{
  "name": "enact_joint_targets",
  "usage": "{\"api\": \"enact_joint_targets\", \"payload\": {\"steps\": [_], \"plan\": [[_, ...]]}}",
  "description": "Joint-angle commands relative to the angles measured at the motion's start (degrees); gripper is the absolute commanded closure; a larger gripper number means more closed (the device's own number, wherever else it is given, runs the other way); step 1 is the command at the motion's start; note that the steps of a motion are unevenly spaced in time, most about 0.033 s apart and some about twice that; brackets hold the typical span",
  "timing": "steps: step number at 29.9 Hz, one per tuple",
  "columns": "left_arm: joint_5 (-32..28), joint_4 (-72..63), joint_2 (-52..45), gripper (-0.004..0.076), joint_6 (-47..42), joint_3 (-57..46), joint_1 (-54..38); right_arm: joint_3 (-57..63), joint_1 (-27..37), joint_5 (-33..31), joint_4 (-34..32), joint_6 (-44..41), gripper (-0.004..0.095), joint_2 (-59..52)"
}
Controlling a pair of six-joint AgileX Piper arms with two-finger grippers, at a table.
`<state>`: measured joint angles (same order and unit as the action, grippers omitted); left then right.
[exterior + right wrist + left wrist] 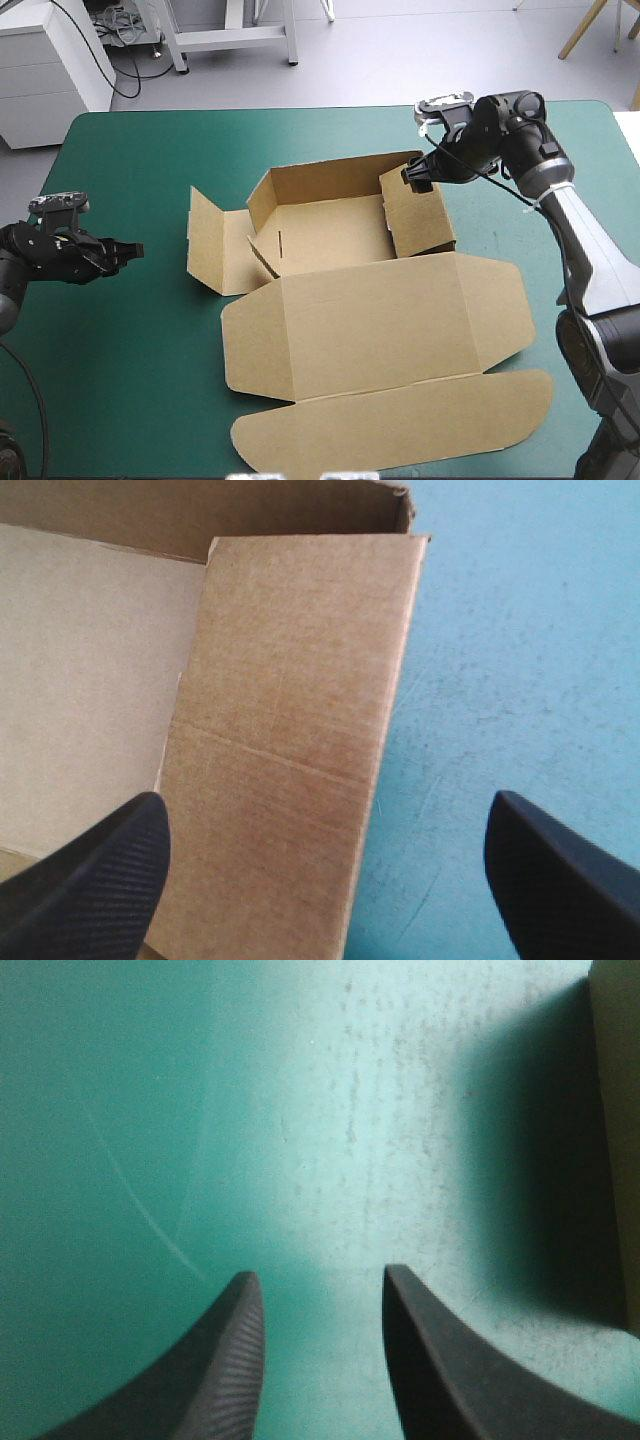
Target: Fold the box
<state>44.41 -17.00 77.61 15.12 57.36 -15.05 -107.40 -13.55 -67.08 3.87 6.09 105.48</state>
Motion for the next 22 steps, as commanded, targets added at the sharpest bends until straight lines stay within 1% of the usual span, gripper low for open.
{"api": "enact_joint_targets", "payload": {"steps": [1,6,13,17,20,22], "plan": [[-2.8,-1.5,-1.9,0.0449,0.1,1.4,0.0,-6.3,0.1,-1.9,-1.9,-1.0,0.0176,-3.8],[-3.4,-1.8,-1.9,0.0449,0.1,1.4,0.0,-6.4,-1.3,-1.9,-2.9,-2.5,0.0248,-8.5],[-3.4,-1.8,-1.9,0.0449,0.1,1.4,0.0,-6.4,-6.4,-2.0,-7.8,-6.4,0.0249,-13.8],[-3.4,-1.7,-1.9,0.0449,0.4,1.4,0.0,-6.0,-8.9,-2.0,-7.8,-8.3,0.0251,-15.7],[-3.2,-1.2,-1.9,0.0449,0.4,1.4,0.0,-3.3,-9.6,-2.0,-7.9,-8.7,0.0251,-17.1],[-3.2,-0.9,-1.9,0.0449,0.4,1.4,0.0,-0.2,-9.5,-2.0,-9.1,-8.3,0.0251,-17.3]]}}
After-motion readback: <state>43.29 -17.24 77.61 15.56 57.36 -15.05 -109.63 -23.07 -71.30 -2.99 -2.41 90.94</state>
